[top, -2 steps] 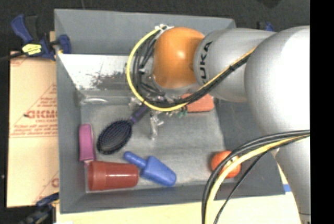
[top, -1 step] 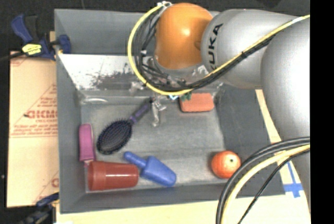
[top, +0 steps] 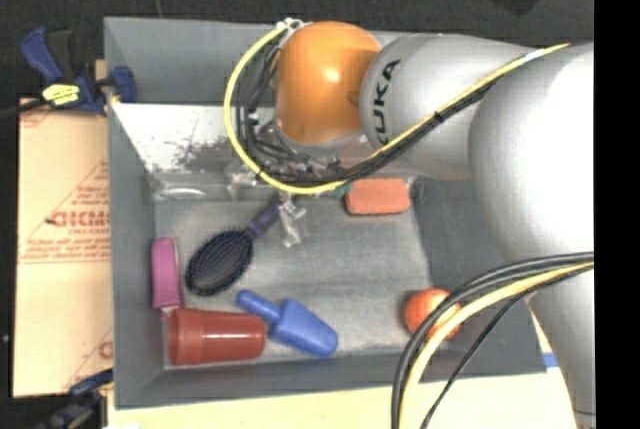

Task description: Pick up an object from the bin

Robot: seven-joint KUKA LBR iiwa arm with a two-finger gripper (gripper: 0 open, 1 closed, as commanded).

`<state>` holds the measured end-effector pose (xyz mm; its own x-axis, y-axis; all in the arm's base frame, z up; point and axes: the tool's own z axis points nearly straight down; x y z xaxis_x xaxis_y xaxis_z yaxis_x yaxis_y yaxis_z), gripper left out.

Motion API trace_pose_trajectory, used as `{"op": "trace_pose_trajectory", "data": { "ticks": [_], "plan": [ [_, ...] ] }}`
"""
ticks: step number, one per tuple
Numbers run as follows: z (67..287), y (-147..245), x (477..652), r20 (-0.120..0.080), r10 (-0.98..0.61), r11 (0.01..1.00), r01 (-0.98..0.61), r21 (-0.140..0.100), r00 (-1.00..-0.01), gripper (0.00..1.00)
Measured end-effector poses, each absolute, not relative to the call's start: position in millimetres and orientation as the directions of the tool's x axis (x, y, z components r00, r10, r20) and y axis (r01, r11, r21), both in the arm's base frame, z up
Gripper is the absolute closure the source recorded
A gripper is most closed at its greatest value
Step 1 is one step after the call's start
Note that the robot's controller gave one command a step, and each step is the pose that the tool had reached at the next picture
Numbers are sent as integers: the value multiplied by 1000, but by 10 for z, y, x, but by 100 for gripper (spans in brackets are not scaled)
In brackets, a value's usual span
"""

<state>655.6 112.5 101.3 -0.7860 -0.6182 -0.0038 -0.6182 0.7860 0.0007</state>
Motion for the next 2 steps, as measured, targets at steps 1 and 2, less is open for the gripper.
{"op": "trace_pose_trajectory", "data": {
  "ticks": [1,2],
  "plan": [
    [709,1104,6502,-11,-807,590,-807,-9,-590,0],
    [718,1184,6562,-10,-870,494,-870,-4,-494,100]
  ]
}}
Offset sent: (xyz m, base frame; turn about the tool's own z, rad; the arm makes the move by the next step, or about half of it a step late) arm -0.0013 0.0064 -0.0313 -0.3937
